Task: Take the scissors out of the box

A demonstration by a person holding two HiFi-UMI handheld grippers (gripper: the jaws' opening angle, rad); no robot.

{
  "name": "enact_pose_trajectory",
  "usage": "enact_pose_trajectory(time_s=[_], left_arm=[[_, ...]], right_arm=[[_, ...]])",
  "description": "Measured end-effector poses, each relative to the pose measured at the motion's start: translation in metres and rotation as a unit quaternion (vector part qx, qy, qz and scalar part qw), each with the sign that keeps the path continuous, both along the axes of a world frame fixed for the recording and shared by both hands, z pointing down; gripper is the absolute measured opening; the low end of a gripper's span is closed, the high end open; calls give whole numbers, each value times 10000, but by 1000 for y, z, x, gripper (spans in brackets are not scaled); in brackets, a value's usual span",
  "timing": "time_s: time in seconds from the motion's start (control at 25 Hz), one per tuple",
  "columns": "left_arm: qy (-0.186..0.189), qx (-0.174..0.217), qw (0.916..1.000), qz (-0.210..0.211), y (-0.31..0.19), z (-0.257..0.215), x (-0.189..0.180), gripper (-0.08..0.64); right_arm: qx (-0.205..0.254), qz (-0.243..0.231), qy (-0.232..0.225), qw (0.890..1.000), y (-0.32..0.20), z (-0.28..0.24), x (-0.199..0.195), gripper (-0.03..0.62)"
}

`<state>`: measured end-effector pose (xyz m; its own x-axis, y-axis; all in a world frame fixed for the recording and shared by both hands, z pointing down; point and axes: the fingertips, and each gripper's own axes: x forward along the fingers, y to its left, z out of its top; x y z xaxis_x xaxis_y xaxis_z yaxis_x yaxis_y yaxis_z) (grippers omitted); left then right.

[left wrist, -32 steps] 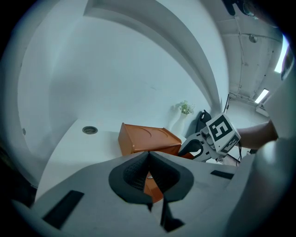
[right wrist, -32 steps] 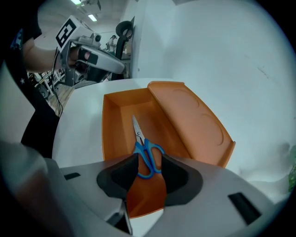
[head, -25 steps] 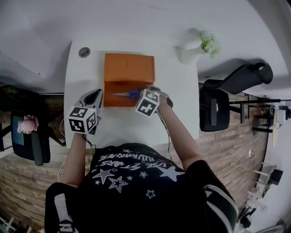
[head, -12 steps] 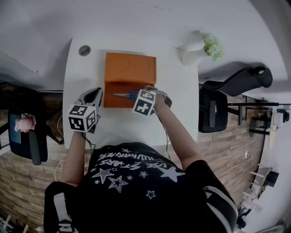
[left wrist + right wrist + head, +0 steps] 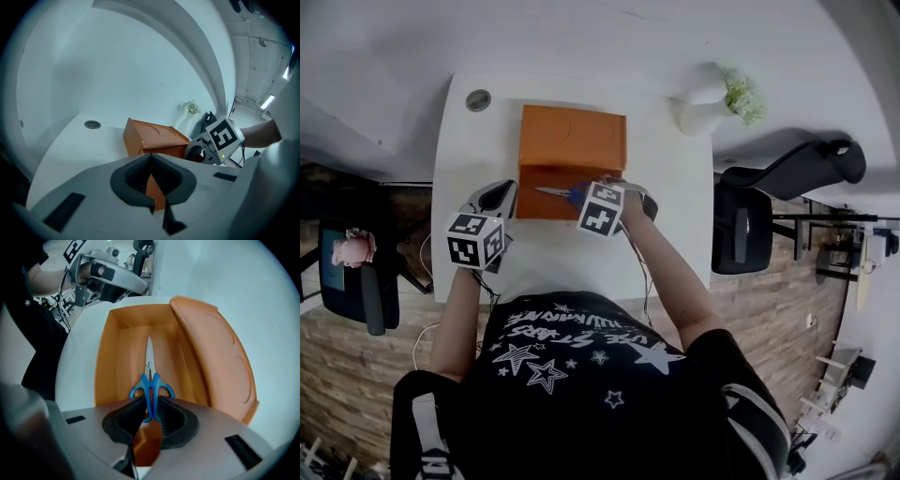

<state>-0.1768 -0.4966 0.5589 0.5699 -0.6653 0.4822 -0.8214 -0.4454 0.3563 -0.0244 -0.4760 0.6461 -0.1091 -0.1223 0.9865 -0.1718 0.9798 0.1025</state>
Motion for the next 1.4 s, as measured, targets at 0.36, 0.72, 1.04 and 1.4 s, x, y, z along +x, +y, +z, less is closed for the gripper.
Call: enact_pose_trajectory(time_s=[0.36, 0.72, 1.04, 1.4], left_arm=[[-156, 118, 9998, -60, 12, -9, -2, 18], [-306, 257, 9991, -104, 33, -26, -2, 18], [-278, 358, 9987, -228, 63, -38, 4, 18], [-278, 527, 9978, -281, 107, -55, 20, 18]], right_arm=[[304, -64, -132, 9994, 10, -15, 0, 100], [787, 15, -474, 9958, 17, -46, 4, 98], [1338, 279, -827, 9872, 34, -71, 12, 98], [1834, 454, -1179, 9749, 70, -103, 26, 98]])
